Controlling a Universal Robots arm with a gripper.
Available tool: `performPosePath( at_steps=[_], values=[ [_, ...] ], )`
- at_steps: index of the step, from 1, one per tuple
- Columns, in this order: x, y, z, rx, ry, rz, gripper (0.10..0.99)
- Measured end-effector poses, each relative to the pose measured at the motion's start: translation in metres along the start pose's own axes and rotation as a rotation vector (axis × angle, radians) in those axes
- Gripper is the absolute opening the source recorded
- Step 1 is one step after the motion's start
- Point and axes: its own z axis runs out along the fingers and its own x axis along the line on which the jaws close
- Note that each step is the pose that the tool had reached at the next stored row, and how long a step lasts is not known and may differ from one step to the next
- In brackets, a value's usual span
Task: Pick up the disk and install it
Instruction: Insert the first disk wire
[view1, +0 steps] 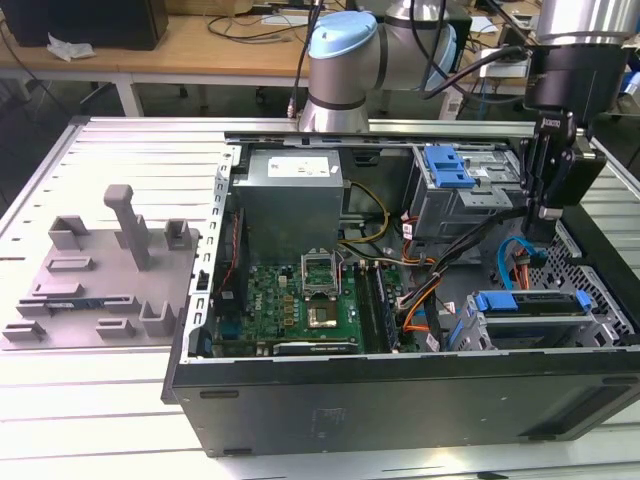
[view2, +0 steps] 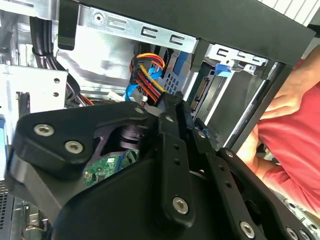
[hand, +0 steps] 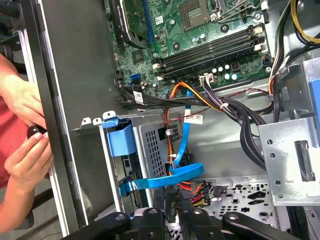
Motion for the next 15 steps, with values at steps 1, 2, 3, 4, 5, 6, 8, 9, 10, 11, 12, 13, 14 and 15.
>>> performPosePath(
  at_steps=[1, 2, 3, 4, 5, 6, 8, 9, 10, 11, 12, 13, 14, 15],
  values=[
    [-0.0002, 0.0, 0.0005, 0.001, 0.002, 0.0, 0.165],
    [-0.0004, 0.0, 0.0008, 0.001, 0.003, 0.0, 0.165],
    [-0.0004, 0.0, 0.0008, 0.001, 0.0034, 0.0, 0.165],
    [-0.0004, 0.0, 0.0009, 0.001, 0.0035, 0.0, 0.165],
    [-0.0005, 0.0, 0.0009, 0.001, 0.0034, 0.0, 0.165],
    [-0.0005, 0.0, 0.001, 0.001, 0.0034, 0.0, 0.165],
    [-0.0003, -0.0002, 0.001, 0.001, 0.003, 0.0, 0.165],
    [0.0006, -0.0005, 0.0008, 0.001, 0.0029, 0.0, 0.165],
    [0.0019, -0.001, -0.0001, 0.001, 0.0033, 0.0, 0.165],
    [0.0037, -0.0016, -0.0015, 0.001, 0.0033, 0.0, 0.165],
    [0.0055, -0.0022, -0.0027, 0.001, 0.0032, 0.0, 0.165],
    [0.0088, -0.0033, -0.0047, 0.001, 0.0032, 0.0, 0.165],
    [0.0116, -0.0041, -0.0055, 0.001, 0.0032, 0.0, 0.165],
    [0.0147, -0.0051, -0.0052, 0.001, 0.0034, 0.0, 0.165]
  ],
)
